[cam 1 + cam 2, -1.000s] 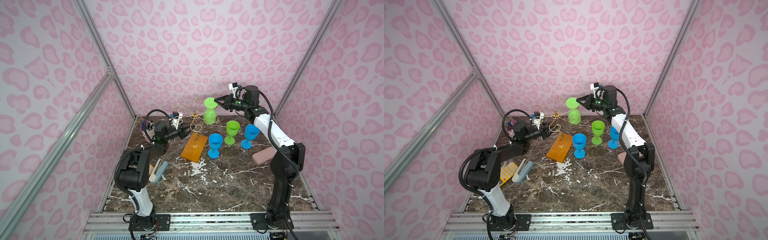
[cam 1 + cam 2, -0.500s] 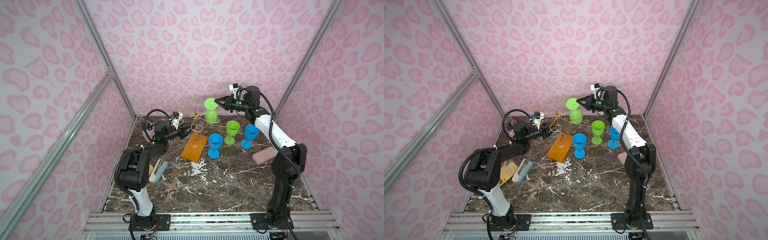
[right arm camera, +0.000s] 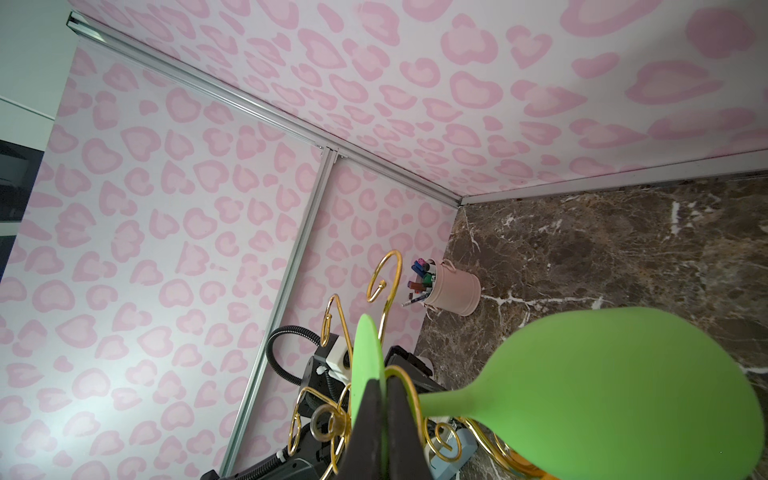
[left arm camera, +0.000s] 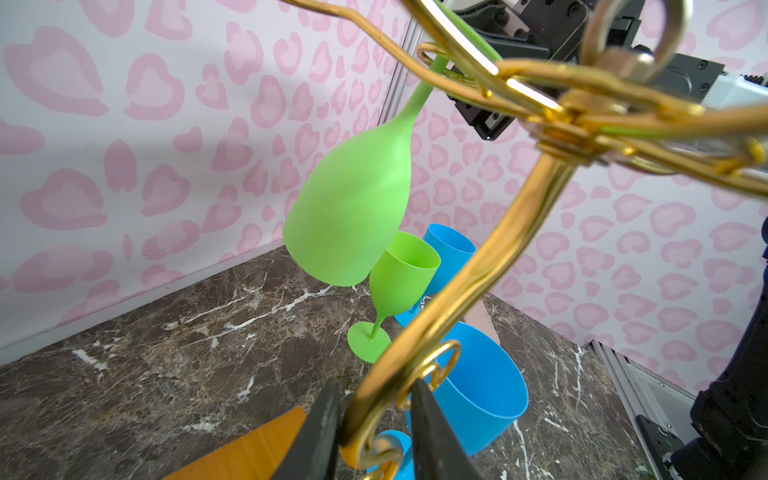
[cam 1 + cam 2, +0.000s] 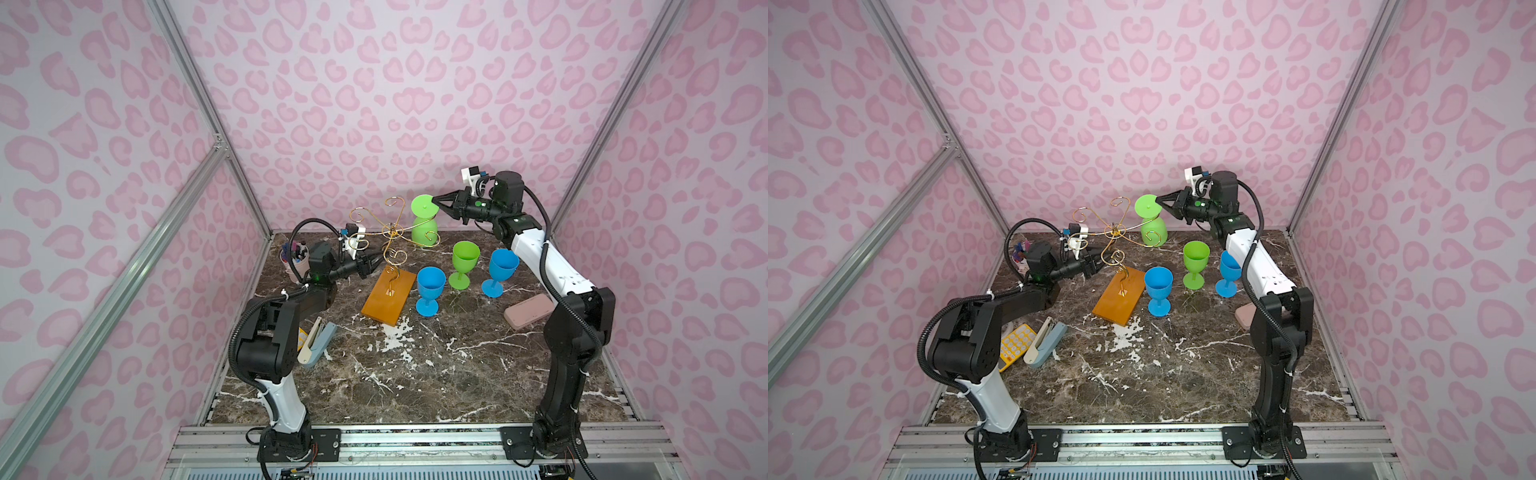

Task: Take the wine glass off the wine glass rack
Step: Pick up the wine glass from the wine glass rack.

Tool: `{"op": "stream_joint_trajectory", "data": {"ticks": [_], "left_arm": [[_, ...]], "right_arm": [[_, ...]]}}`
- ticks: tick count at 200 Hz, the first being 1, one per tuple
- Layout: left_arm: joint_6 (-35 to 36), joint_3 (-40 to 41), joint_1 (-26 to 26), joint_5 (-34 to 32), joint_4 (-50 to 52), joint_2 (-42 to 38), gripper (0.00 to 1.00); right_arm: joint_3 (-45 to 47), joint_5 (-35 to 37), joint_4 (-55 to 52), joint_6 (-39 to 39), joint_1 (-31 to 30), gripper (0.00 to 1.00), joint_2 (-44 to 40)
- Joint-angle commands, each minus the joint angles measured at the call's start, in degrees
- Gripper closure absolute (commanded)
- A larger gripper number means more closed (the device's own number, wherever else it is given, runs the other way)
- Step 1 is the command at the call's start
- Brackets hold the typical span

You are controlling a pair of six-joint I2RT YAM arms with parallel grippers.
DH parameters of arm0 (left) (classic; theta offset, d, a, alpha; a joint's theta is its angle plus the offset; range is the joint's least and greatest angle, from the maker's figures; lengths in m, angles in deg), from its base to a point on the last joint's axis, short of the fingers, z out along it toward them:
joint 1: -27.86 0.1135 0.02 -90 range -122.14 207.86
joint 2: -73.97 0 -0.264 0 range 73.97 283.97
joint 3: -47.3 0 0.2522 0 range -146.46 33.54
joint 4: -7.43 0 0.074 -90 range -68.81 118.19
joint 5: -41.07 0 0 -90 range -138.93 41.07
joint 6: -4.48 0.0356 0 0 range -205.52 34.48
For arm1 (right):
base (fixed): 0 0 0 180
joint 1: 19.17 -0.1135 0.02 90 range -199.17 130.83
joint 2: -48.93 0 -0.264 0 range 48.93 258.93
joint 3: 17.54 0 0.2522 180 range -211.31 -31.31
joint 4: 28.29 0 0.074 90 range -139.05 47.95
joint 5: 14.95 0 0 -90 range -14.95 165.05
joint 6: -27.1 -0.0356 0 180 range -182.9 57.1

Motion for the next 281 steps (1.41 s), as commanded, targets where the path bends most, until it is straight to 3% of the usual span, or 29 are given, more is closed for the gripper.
{"op": "stream_joint_trajectory", "data": {"ticks": [1,281], "left_arm": [[0.3,-1.0,0.0,1.9,-0.8,0.0,0.70],[-0.1,-1.4,0.1,2.4,-0.1,0.0,0.71]], "right_arm": [[0.3,-1.1,1.8,-0.3,0.1,1.00,-0.1],[2.5,-1.7,0.4,1.0,-3.0,1.00,-2.9]]}}
